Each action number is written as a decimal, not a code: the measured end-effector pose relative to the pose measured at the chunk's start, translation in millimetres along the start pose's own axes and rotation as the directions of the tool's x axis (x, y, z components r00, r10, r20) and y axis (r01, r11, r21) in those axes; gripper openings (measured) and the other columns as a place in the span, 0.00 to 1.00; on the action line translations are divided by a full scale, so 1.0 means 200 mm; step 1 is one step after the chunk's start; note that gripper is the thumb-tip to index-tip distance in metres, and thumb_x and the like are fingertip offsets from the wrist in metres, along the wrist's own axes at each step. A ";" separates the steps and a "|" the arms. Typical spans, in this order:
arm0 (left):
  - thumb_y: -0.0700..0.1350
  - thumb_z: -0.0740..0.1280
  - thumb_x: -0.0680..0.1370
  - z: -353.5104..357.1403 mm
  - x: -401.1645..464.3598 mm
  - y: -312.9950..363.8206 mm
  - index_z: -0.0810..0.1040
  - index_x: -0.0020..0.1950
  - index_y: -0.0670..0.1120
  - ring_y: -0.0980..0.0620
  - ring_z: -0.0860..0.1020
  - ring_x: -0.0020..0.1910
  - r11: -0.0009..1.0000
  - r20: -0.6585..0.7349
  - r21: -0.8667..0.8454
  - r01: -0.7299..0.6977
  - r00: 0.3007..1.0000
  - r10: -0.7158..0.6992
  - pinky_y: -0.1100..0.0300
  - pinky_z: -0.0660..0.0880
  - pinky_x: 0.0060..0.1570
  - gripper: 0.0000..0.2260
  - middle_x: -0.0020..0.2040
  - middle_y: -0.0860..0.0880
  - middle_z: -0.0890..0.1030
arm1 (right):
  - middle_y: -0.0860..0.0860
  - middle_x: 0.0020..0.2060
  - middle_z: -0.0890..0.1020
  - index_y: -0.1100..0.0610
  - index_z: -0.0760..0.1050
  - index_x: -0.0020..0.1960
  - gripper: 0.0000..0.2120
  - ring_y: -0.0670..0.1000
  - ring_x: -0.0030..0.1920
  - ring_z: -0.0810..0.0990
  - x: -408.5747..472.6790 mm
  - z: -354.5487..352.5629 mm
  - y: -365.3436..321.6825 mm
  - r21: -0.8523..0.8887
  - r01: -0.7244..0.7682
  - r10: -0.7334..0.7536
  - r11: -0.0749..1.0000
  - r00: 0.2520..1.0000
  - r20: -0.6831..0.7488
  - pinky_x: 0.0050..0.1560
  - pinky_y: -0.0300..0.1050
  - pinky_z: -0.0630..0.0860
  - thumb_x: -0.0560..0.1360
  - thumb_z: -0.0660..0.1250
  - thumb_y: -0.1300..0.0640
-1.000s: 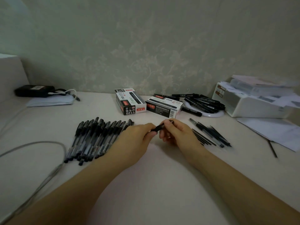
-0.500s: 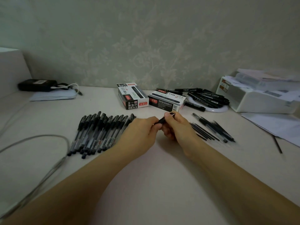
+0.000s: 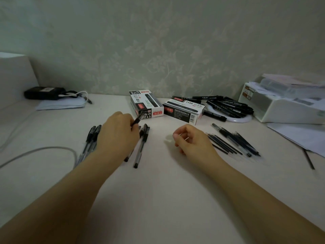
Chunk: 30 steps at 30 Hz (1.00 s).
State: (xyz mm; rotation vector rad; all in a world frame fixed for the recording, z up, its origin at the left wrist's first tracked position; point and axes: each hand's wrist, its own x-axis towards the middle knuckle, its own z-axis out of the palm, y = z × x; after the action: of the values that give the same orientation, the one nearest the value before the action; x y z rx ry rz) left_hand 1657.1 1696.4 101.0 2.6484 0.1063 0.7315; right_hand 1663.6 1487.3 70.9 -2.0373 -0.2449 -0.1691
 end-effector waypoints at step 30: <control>0.49 0.64 0.78 0.06 -0.12 0.13 0.79 0.53 0.50 0.54 0.72 0.41 0.963 0.109 -0.112 -0.244 0.960 0.256 0.58 0.74 0.43 0.07 0.44 0.54 0.71 | 0.60 0.55 0.80 0.62 0.78 0.57 0.09 0.60 0.56 0.78 0.09 -0.40 0.15 -0.645 -0.371 0.131 0.668 0.912 -0.389 0.57 0.54 0.75 0.80 0.65 0.59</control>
State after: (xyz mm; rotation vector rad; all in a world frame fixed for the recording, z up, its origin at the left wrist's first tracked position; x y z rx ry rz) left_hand 1641.7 1664.5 90.1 2.6319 -0.2971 0.6308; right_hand 1688.1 1404.8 85.6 -2.7449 0.3828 -0.4649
